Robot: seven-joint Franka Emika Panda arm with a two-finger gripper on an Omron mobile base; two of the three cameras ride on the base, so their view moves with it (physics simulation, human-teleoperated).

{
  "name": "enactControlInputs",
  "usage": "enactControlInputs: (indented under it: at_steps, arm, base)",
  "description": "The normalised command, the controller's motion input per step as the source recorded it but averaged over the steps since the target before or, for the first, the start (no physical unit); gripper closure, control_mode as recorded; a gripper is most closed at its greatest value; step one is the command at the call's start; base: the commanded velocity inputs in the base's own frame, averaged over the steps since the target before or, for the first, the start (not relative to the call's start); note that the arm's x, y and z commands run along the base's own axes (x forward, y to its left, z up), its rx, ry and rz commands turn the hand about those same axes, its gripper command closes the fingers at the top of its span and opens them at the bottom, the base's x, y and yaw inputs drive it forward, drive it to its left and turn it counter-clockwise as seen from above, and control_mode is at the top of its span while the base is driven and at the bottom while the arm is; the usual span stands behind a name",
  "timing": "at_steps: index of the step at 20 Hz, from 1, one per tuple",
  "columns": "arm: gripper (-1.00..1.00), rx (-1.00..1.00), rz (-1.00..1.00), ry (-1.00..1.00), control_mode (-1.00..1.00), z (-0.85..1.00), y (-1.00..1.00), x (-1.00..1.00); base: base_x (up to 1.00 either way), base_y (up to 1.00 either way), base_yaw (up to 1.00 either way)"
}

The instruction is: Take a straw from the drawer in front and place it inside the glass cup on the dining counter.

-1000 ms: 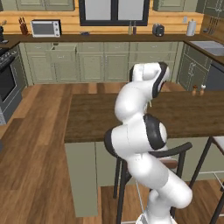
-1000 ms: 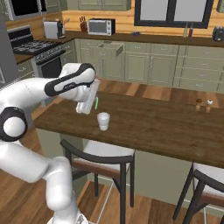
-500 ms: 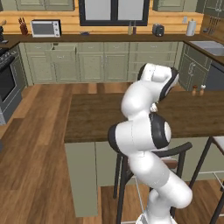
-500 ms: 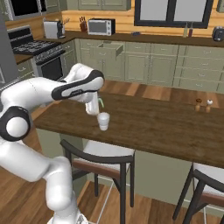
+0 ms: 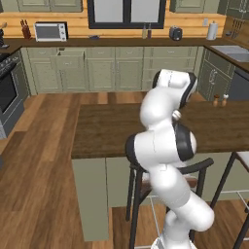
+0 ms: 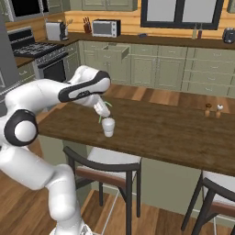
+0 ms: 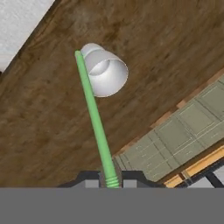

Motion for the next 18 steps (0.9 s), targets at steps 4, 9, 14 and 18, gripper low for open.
enactControlInputs:
  at_steps: [4, 9, 14, 18]
  arm:
    - [1.0, -0.19, 0.19, 0.17, -1.0, 0.0, 0.41, 0.54]
    - [1.0, -0.22, 0.09, 0.0, -1.0, 0.0, 0.26, 0.37]
    - [1.0, -0.19, 0.02, 0.0, -1.0, 0.0, 0.04, 0.23]
    - [1.0, -0.08, 0.01, 0.0, -1.0, 0.0, 0.02, 0.33]
  base:
    - [0.0, 0.0, 0.0]
    - [0.0, 0.0, 0.0]
    - [0.0, 0.0, 0.0]
    - [0.0, 0.0, 0.0]
